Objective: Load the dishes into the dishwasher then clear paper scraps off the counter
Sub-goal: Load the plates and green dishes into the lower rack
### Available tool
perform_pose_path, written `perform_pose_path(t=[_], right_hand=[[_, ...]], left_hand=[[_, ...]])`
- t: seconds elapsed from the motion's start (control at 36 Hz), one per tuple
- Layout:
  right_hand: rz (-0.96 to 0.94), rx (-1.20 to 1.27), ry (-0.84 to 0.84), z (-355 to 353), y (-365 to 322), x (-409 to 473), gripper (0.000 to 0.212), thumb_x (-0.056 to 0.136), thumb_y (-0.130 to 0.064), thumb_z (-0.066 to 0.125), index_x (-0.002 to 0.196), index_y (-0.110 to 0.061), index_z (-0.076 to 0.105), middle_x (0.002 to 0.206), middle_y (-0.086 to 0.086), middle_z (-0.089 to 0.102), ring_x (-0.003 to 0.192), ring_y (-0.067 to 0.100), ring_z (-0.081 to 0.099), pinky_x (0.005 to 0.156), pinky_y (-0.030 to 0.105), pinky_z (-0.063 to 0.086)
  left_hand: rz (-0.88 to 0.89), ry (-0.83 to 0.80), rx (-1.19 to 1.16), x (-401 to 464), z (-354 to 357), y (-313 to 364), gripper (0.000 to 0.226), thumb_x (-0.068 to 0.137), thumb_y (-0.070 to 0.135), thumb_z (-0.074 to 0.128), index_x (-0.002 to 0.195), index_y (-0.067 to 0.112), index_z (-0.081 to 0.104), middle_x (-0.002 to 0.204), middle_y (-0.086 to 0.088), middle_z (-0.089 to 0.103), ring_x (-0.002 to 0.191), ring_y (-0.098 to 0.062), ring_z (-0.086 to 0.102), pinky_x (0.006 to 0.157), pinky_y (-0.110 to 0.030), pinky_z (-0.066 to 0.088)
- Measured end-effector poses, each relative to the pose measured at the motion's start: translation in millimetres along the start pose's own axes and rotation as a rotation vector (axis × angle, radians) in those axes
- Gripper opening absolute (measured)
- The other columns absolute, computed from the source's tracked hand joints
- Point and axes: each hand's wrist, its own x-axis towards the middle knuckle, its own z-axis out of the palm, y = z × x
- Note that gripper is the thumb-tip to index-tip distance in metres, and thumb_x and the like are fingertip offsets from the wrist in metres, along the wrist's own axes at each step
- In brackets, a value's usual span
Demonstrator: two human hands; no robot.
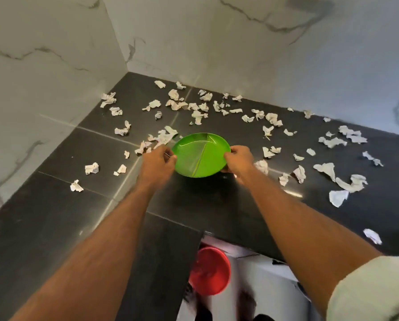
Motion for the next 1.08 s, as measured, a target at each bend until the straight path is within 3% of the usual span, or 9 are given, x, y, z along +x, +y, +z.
perform_pose_path(t=[0.14, 0.22, 0.36, 0.47, 0.56, 0.75, 0.83, 0.94, 1.08], right_hand=[[-0.208, -0.314, 0.112, -66.0, 39.7, -49.1, 0.019, 0.099, -0.011, 0.047, 0.105, -0.007, 0.065, 0.09, 0.01, 0.065, 0.062, 0.018, 0.058, 0.044, 0.016, 0.04], [-0.263, -0.336, 0.149, -105.2, 77.2, -72.1, 0.022, 0.1, -0.019, 0.046, 0.112, -0.014, 0.064, 0.097, 0.011, 0.068, 0.084, 0.025, 0.062, 0.068, 0.03, 0.043], [-0.252, -0.265, 0.225, -182.8, 144.8, -121.1, 0.02, 0.102, -0.02, 0.047, 0.109, -0.012, 0.064, 0.089, 0.008, 0.066, 0.079, 0.024, 0.063, 0.068, 0.037, 0.051], [-0.262, -0.245, 0.309, -261.8, 206.1, -179.0, 0.015, 0.102, -0.017, 0.049, 0.102, -0.012, 0.063, 0.077, 0.005, 0.062, 0.063, 0.015, 0.056, 0.054, 0.02, 0.042], [-0.248, -0.25, 0.377, -328.2, 264.2, -231.6, 0.015, 0.101, -0.019, 0.051, 0.103, -0.012, 0.064, 0.08, 0.0, 0.063, 0.07, 0.019, 0.058, 0.062, 0.028, 0.041], [-0.047, -0.264, 0.572, -485.0, 385.1, -357.8, 0.015, 0.101, -0.017, 0.053, 0.108, -0.014, 0.066, 0.081, -0.001, 0.061, 0.068, 0.014, 0.056, 0.055, 0.017, 0.036], [0.084, -0.276, 0.664, -534.6, 432.0, -395.9, 0.02, 0.101, -0.022, 0.052, 0.115, -0.015, 0.065, 0.088, 0.007, 0.066, 0.078, 0.025, 0.061, 0.063, 0.027, 0.041], [0.231, -0.223, 0.763, -567.4, 479.3, -434.8, 0.028, 0.101, -0.023, 0.052, 0.126, -0.014, 0.061, 0.099, 0.014, 0.069, 0.087, 0.031, 0.064, 0.071, 0.033, 0.046], [0.414, -0.077, 0.822, -584.9, 518.6, -460.8, 0.036, 0.094, -0.019, 0.065, 0.13, -0.018, 0.06, 0.102, 0.012, 0.072, 0.075, 0.026, 0.069, 0.057, 0.031, 0.056]], left_hand=[[0.053, -0.051, 0.019, -44.3, 28.7, 25.4, 0.009, 0.093, 0.02, 0.065, 0.087, 0.015, 0.062, 0.073, 0.0, 0.063, 0.069, -0.023, 0.059, 0.066, -0.034, 0.048], [0.092, -0.073, 0.025, -75.1, 49.4, 43.7, 0.013, 0.094, 0.022, 0.065, 0.084, 0.017, 0.061, 0.067, 0.005, 0.06, 0.061, -0.014, 0.055, 0.06, -0.031, 0.046], [0.145, -0.08, 0.016, -140.8, 95.8, 86.1, 0.012, 0.094, 0.023, 0.065, 0.084, 0.017, 0.061, 0.065, 0.011, 0.057, 0.057, -0.003, 0.05, 0.055, -0.018, 0.037], [0.173, -0.135, 0.048, -210.2, 154.8, 117.4, 0.015, 0.094, 0.022, 0.065, 0.083, 0.013, 0.06, 0.066, 0.006, 0.055, 0.064, -0.017, 0.052, 0.066, -0.027, 0.036], [0.184, -0.238, 0.062, -276.2, 209.0, 140.8, 0.017, 0.096, 0.023, 0.064, 0.088, 0.008, 0.063, 0.075, -0.001, 0.059, 0.073, -0.023, 0.056, 0.069, -0.029, 0.037], [0.272, -0.553, 0.055, -421.1, 338.9, 208.3, 0.024, 0.087, 0.046, 0.055, 0.08, 0.024, 0.06, 0.07, 0.001, 0.067, 0.066, -0.027, 0.068, 0.066, -0.041, 0.058], [0.329, -0.705, 0.08, -473.1, 387.5, 232.0, 0.026, 0.083, 0.048, 0.049, 0.076, 0.024, 0.056, 0.074, -0.006, 0.068, 0.068, -0.031, 0.069, 0.065, -0.046, 0.059], [0.343, -0.859, 0.118, -534.7, 423.2, 271.5, 0.019, 0.095, 0.033, 0.057, 0.092, 0.015, 0.063, 0.082, -0.006, 0.068, 0.074, -0.024, 0.066, 0.067, -0.032, 0.05], [0.347, -1.004, 0.029, -563.3, 477.9, 272.6, 0.032, 0.087, 0.049, 0.049, 0.091, 0.018, 0.058, 0.086, -0.01, 0.07, 0.079, -0.034, 0.071, 0.072, -0.05, 0.06]])
